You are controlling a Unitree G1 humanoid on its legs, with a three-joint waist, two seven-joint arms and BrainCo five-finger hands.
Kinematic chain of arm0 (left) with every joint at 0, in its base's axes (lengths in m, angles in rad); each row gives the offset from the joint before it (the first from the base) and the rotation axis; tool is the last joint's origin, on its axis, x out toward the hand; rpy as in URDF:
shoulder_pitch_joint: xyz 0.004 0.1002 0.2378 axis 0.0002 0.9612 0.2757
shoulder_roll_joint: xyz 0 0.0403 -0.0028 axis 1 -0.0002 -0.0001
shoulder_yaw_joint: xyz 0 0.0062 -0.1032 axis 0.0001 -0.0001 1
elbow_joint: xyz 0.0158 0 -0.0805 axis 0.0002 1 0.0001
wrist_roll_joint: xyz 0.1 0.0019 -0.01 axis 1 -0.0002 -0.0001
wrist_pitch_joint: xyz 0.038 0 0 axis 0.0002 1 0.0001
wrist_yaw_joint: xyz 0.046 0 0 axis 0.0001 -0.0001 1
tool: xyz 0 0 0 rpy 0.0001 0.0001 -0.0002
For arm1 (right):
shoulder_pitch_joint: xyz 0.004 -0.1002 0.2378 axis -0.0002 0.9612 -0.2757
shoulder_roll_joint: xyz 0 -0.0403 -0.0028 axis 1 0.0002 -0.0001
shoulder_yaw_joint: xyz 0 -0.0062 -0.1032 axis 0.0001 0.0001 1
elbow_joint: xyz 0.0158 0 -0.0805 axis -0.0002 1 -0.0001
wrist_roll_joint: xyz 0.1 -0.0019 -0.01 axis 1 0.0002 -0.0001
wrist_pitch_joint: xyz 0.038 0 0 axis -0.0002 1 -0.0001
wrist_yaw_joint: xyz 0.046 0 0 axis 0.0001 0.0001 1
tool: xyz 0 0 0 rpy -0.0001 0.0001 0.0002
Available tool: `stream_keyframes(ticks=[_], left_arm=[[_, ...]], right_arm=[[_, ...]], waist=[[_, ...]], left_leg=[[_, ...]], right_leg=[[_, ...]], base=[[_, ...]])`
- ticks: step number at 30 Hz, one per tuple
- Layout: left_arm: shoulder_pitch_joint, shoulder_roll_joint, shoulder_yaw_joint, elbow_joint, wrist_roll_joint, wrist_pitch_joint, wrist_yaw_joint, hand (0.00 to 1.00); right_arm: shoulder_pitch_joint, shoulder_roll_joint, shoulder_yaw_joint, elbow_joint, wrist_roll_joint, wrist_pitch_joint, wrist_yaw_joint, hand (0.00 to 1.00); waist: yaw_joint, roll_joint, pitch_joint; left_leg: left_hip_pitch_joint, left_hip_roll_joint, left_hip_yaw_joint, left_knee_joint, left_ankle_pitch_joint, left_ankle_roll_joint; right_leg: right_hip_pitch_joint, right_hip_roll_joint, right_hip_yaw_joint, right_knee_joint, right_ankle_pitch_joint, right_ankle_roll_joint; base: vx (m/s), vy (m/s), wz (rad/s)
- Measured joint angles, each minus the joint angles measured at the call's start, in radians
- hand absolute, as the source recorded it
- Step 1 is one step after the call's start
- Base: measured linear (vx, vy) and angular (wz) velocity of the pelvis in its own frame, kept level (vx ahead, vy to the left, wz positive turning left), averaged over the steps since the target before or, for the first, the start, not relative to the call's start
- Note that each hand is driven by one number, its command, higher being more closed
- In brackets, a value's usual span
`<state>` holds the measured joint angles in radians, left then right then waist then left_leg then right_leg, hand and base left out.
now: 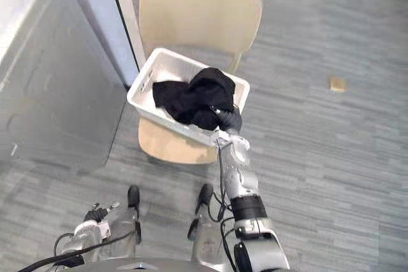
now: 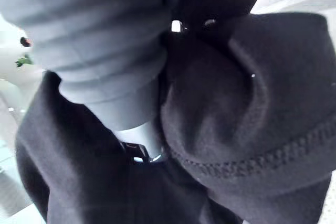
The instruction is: Pick up the laundry basket with both hands and put the clothes into the washing machine.
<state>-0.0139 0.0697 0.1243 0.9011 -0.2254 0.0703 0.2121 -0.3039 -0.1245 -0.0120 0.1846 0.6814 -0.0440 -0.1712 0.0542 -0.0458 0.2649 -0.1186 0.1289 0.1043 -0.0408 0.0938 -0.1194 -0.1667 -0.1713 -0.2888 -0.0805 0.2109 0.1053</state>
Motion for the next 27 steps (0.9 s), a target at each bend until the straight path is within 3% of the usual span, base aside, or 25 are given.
stream_keyframes(ticks=[6,12,19,27], left_arm=[[0.044,-0.005,-0.029,-0.073,0.015,0.004,-0.006,0.00],[0.063,-0.010,-0.078,-0.153,0.015,0.008,-0.012,0.00],[0.065,-0.013,-0.127,-0.512,0.033,0.004,-0.021,0.00],[-0.081,0.008,-0.160,-0.684,0.033,-0.030,-0.021,0.00]], right_arm=[[0.040,-0.003,-0.017,-0.058,-0.012,-0.003,0.018,1.00],[0.067,-0.003,-0.031,-0.072,-0.002,-0.002,0.018,1.00],[0.067,-0.005,-0.046,-0.239,0.039,-0.016,0.020,1.00],[0.068,-0.004,-0.043,-0.339,0.066,-0.024,0.055,1.00]], waist=[[-0.015,0.017,-0.107],[-0.023,0.034,-0.148],[-0.028,0.066,-0.195],[-0.060,0.092,-0.249]], left_leg=[[0.037,0.000,0.007,0.003,-0.025,-0.006],[0.069,0.000,0.008,0.005,-0.032,-0.001],[0.104,0.001,0.014,0.004,-0.034,0.001],[0.143,0.002,0.073,0.000,-0.048,-0.002]], right_leg=[[0.036,-0.001,0.003,0.000,-0.015,0.008],[0.067,-0.002,0.004,0.000,-0.014,0.006],[0.098,-0.002,0.007,0.000,-0.015,0.006],[0.095,0.003,0.059,-0.006,-0.018,0.002]], base=[[0.03,0.009,-0.03],[0.01,0.002,0.00],[0.00,0.000,-0.01],[-0.05,0.001,-0.19]])
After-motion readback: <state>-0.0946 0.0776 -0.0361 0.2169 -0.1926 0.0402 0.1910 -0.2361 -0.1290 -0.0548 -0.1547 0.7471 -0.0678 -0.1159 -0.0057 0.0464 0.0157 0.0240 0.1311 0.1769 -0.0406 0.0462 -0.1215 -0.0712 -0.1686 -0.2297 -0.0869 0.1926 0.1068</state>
